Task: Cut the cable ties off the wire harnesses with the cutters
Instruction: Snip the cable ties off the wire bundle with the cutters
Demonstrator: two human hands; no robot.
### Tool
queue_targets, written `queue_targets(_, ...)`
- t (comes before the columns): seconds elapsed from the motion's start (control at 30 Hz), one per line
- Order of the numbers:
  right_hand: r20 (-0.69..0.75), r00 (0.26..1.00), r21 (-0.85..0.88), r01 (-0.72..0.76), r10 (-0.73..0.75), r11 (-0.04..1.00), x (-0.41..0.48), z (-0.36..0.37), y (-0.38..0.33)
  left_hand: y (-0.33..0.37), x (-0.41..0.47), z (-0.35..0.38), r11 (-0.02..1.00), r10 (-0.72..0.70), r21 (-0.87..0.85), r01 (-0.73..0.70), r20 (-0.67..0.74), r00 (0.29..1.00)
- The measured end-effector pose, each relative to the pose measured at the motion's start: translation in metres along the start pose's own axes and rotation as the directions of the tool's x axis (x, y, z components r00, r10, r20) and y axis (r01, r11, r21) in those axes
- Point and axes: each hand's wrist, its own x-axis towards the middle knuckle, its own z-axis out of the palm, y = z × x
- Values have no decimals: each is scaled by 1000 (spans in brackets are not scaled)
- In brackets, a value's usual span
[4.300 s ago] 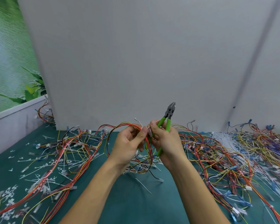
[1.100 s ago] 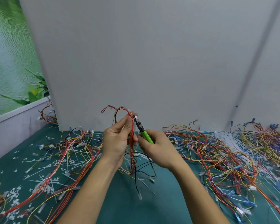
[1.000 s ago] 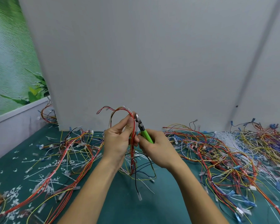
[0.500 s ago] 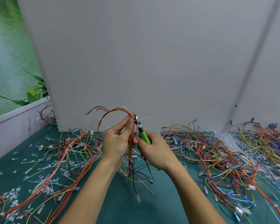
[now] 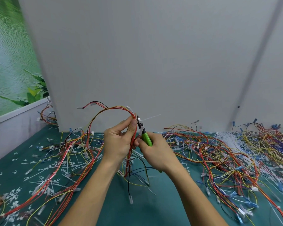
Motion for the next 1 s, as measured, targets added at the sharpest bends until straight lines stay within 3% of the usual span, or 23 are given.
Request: queue_targets(1.0, 21, 997, -7, -71, 71, 997, -2, 2, -4, -16, 5, -4, 999, -40, -12, 41, 25, 999)
